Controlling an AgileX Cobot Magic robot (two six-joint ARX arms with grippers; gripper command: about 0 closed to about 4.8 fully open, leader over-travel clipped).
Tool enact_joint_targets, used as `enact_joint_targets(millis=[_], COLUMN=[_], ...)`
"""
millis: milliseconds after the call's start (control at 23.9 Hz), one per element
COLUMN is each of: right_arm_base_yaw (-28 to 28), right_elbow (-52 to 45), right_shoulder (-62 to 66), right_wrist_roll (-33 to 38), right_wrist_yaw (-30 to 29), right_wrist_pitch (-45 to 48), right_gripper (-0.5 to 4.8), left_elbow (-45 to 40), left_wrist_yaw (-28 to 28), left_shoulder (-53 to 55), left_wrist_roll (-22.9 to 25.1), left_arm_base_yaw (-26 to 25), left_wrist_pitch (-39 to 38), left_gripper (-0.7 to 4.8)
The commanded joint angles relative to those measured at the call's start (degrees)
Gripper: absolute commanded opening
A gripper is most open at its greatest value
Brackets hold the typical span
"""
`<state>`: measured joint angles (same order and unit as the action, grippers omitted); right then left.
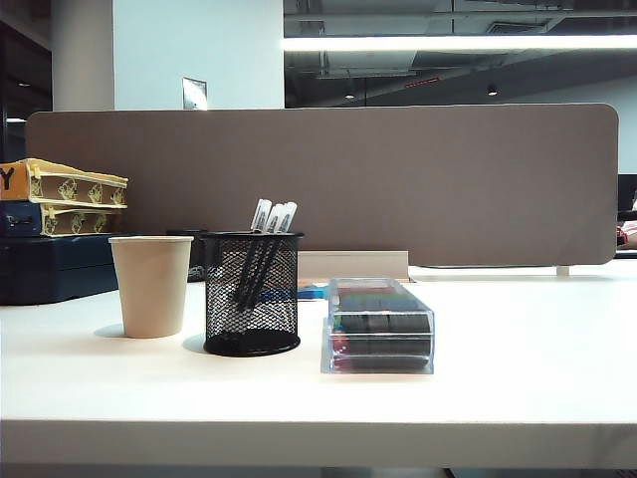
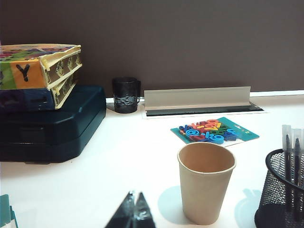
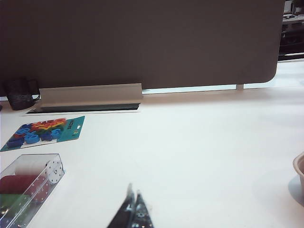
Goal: Pick up one pen and put it in the pen container.
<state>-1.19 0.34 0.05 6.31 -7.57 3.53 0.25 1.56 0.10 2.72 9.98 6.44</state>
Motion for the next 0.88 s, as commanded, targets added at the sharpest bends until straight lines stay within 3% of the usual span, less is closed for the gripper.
enact_joint_targets(millis=[42,671,880], right_arm_base_yaw=[-0.1,0.2,0.0], right_elbow=[-0.2,-0.2,-0.2], right_shoulder=[-0.2,-0.2,-0.2], right_wrist_roll=[0.1,0.1,0.1], right_wrist_yaw=[0.0,0.0,0.0], right_wrist_pitch=[0.6,0.6,0.6], right_gripper=[-0.05,-0.05,-0.05], left_elbow=[0.3,0.3,0.3], left_wrist_yaw=[-0.3,-0.3,-0.3], left_shoulder=[0.0,0.0,0.0], left_wrist_roll=[-0.2,-0.2,-0.2], left_arm_base_yaw=[0.0,0.0,-4.5], left_wrist_pitch=[0.4,0.4,0.4], left_gripper=[-0.06,-0.06,-0.06])
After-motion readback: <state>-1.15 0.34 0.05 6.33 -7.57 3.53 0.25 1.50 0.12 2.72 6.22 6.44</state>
